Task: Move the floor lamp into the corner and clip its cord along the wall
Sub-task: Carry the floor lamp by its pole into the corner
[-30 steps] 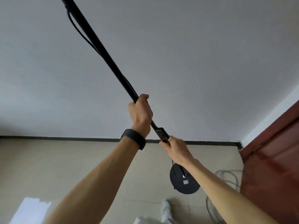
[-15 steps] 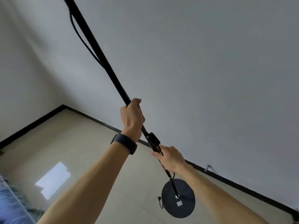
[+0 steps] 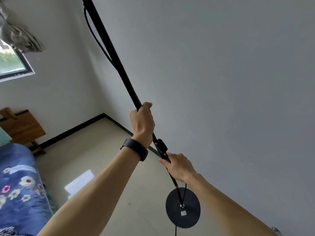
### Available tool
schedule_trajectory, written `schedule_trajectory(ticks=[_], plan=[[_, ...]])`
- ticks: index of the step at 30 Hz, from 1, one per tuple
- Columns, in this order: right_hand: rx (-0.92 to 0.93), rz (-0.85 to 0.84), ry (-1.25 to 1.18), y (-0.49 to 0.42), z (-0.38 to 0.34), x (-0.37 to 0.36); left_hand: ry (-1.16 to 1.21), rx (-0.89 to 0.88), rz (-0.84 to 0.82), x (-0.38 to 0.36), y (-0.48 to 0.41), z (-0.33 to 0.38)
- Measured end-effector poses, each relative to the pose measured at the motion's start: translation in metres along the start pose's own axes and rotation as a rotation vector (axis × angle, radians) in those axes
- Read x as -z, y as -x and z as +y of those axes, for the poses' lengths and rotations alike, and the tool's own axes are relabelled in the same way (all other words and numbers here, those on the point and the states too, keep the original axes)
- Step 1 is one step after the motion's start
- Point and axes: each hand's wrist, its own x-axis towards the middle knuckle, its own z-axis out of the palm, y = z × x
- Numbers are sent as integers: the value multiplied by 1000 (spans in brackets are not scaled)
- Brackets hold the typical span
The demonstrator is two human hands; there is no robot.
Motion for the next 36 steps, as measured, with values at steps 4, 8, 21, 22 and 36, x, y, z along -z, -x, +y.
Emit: schedule_trajectory(ticks=[4,8,21,22,36], plan=[[24,-69,-24,-73,-31,-8,-2,-16,84,19,-73,7],[91,-145,-29,-153,-57,-17,-7,-30,177,35,-154,9],[254,-412,-62,-425,-145,-59,-15,-21,493,87,-408,22],[252,-423,-67,-445,-152,-63,-14,-21,503,91,-426,22],[128,-508,49,-720,-271,-135,-18,88,534,166,-713,18]])
